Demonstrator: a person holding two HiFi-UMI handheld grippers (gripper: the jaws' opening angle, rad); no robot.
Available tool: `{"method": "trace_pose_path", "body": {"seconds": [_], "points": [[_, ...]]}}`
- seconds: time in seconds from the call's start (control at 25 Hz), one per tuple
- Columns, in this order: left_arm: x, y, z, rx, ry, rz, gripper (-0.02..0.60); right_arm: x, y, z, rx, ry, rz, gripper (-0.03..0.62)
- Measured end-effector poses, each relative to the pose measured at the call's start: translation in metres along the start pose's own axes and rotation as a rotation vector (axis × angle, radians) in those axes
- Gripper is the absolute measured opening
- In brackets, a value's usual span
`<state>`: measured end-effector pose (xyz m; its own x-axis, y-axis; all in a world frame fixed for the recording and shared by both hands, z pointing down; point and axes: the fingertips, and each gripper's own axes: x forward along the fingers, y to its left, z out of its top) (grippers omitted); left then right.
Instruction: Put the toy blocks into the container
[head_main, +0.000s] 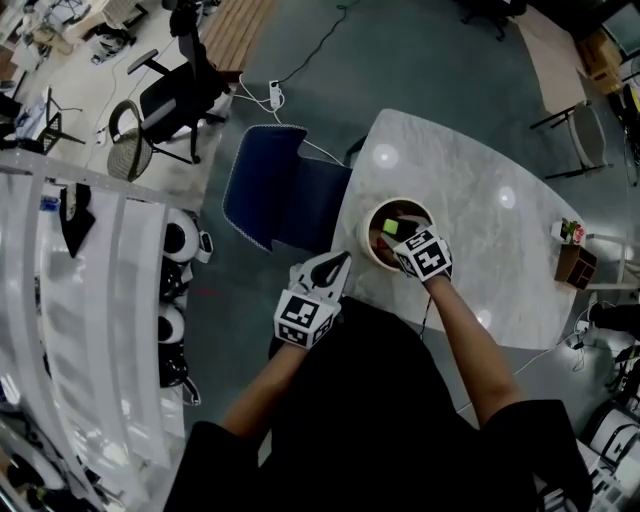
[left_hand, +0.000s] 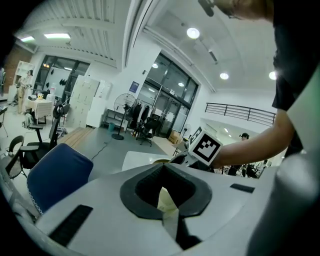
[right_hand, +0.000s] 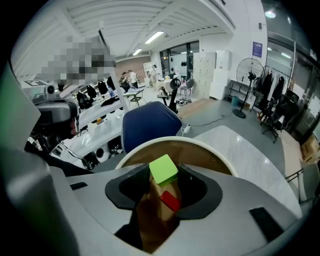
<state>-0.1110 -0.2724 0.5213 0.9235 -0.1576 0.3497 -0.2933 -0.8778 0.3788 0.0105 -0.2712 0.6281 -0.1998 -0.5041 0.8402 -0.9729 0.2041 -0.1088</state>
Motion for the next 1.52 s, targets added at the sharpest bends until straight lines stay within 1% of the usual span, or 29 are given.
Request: {"method": "trace_pose_path", "body": {"seconds": [0.16,0.28,0.52,0.68,0.8,1.04,1.2,1.36,1.52], "points": [[0.005,0.008,-0.001,0.008,0.016,-0.050,0.003,0.015,0.000,-0.003,0.041,0.072,0.000,0.173],[0.007,0.021,0.006,0.020,0.023,-0.061,0.003,0.027,-0.003,-0.006,0.056,0.125,-0.004,0.173],[0.002,0.049,0.012,0.008,0.026,-0.091,0.003,0.052,-0.009,-0.019,0.103,0.207,0.006,0.173],[0.002,0.064,0.007,0.007,0.053,-0.101,0.003,0.064,-0.016,-0.025,0.142,0.230,0.001,0.173],[0.005,0.071,0.013,0.000,0.065,-0.126,0.003,0.074,-0.022,-0.031,0.173,0.251,-0.018,0.173],[0.009,0.081,0.024,0.027,0.074,-0.177,0.003,0.088,-0.032,-0.041,0.242,0.273,-0.045,0.173],[0.011,0.093,0.028,0.027,0.080,-0.177,0.003,0.095,-0.036,-0.046,0.275,0.284,-0.047,0.173],[0.012,0.103,0.029,0.026,0.082,-0.161,0.003,0.097,-0.039,-0.047,0.281,0.286,-0.053,0.173],[0.012,0.106,0.031,0.025,0.083,-0.159,0.003,0.098,-0.034,-0.047,0.295,0.296,-0.040,0.175]]}}
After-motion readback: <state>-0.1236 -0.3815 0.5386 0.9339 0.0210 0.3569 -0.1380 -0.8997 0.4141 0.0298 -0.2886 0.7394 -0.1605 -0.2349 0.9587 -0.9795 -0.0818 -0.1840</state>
